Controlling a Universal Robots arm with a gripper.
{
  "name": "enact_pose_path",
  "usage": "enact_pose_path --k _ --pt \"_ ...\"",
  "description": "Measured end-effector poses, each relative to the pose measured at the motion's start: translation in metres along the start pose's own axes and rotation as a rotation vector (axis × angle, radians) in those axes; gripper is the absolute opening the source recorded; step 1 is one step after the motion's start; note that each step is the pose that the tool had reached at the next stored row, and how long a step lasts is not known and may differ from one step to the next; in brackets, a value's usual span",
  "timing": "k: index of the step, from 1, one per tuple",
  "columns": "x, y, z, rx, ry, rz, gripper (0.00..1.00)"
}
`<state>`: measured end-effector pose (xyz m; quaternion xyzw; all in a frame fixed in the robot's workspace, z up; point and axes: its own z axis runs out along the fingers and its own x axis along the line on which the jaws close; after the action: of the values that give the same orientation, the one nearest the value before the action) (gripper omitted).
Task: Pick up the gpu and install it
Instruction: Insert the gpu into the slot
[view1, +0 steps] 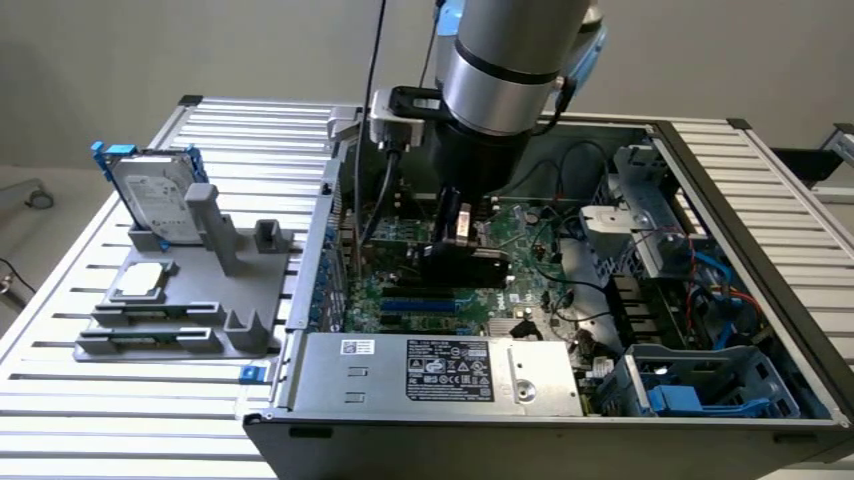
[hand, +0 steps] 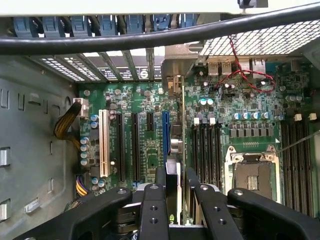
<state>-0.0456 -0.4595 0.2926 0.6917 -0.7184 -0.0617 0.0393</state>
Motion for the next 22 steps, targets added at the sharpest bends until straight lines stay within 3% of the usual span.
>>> enact_pose_path --k 5,14,22 --pt "0.004 -0.0001 0.0079 0.0000 0.0001 0.000 0.27" --pt "0.004 0.0058 0.0109 -0.0001 0.0006 -0.002 0.27" --pt "0.007 0.0058 0.0129 -0.0004 0.0020 -0.013 0.27"
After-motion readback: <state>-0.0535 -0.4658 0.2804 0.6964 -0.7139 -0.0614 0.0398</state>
